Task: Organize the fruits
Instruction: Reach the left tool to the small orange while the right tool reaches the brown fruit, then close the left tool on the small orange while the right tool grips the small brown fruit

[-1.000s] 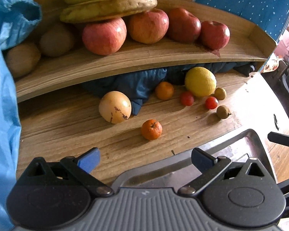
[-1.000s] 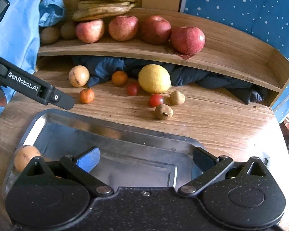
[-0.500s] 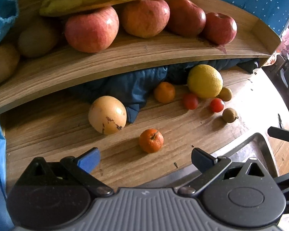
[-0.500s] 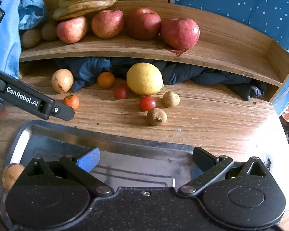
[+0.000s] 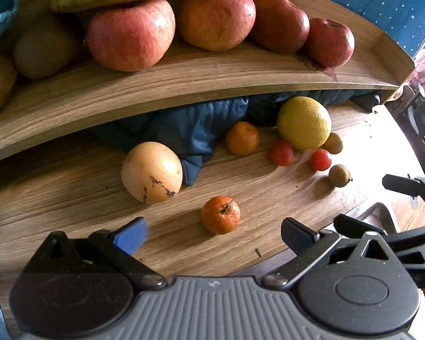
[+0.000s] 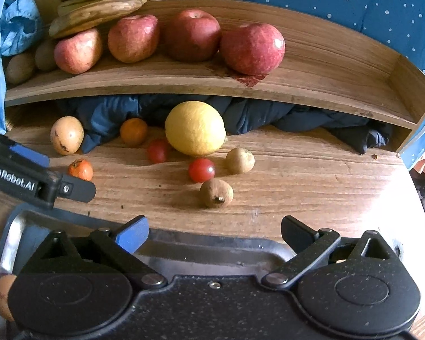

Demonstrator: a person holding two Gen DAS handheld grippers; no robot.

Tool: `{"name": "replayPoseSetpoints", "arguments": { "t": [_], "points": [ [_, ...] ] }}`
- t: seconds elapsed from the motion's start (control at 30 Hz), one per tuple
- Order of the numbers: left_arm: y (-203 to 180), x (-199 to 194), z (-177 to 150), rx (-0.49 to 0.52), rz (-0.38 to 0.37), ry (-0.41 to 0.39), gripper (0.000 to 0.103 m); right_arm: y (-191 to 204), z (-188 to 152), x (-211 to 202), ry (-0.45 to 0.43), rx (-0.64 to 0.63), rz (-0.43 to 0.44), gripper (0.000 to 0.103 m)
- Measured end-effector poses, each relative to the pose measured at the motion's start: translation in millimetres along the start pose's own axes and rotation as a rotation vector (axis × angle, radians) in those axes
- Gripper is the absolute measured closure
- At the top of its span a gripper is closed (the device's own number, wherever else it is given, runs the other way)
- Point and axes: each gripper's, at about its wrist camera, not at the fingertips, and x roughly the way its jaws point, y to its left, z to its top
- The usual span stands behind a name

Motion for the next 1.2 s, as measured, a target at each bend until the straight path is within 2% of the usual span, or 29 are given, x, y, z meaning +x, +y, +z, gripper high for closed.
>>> {"name": "replayPoseSetpoints", "arguments": {
  "t": [0.13, 0.53, 0.77, 1.03, 1.2],
  "points": [
    [-1, 0, 1, -0.001, -0.015, -0.009, 0.004, -1, 3, 4, -0.006, 0.003, 0.019, 0.008],
    [-1, 2, 2, -0.006, -0.029, -0.014, 0.018, -8, 13, 20, -0.004, 0.028, 0.040, 0.027],
    [3, 1, 3, -0.019, -0.046, -0.027, 0.030, -8, 15, 25, 0.008, 0.029, 0.031, 0.045],
    [2, 1, 3, -0.016, -0.069, -0.028, 0.042, -7, 16, 29, 0.016, 0.028, 0.026, 0.051],
    [2, 2, 2, -0.017, -0.072, -0.029, 0.049, -7, 17, 31, 0.020, 0.027, 0.029, 0.059]
  ]
}}
